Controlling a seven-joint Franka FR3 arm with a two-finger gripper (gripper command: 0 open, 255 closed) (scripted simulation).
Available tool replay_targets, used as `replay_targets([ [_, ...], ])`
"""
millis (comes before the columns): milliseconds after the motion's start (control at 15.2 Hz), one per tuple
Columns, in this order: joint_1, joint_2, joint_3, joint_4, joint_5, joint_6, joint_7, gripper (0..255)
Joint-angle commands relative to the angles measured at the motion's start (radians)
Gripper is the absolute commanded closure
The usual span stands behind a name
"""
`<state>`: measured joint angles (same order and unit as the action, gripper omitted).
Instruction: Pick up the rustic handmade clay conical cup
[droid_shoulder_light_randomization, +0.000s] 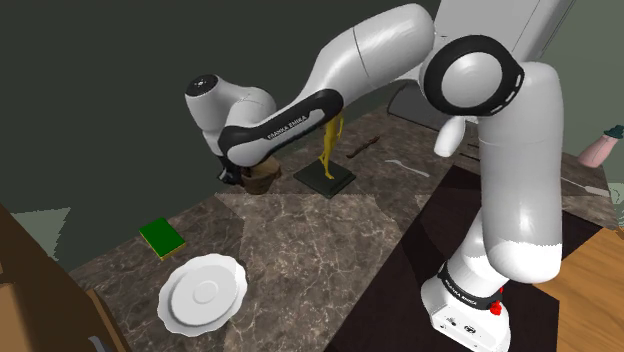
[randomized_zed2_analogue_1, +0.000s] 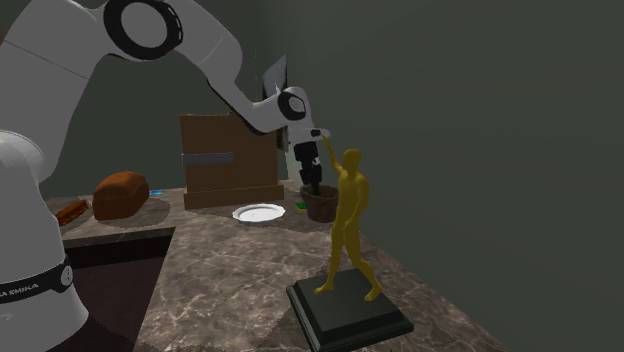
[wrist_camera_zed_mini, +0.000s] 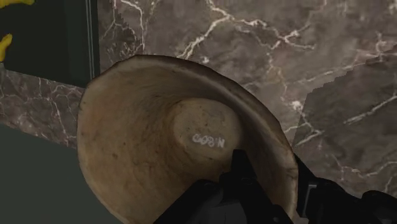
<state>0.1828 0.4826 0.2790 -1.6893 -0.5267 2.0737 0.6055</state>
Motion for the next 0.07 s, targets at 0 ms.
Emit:
replay_targets([
  [0, 0.000, -0.002, 0.001, 0.004, 0.002, -0.005, -0.003, 255],
])
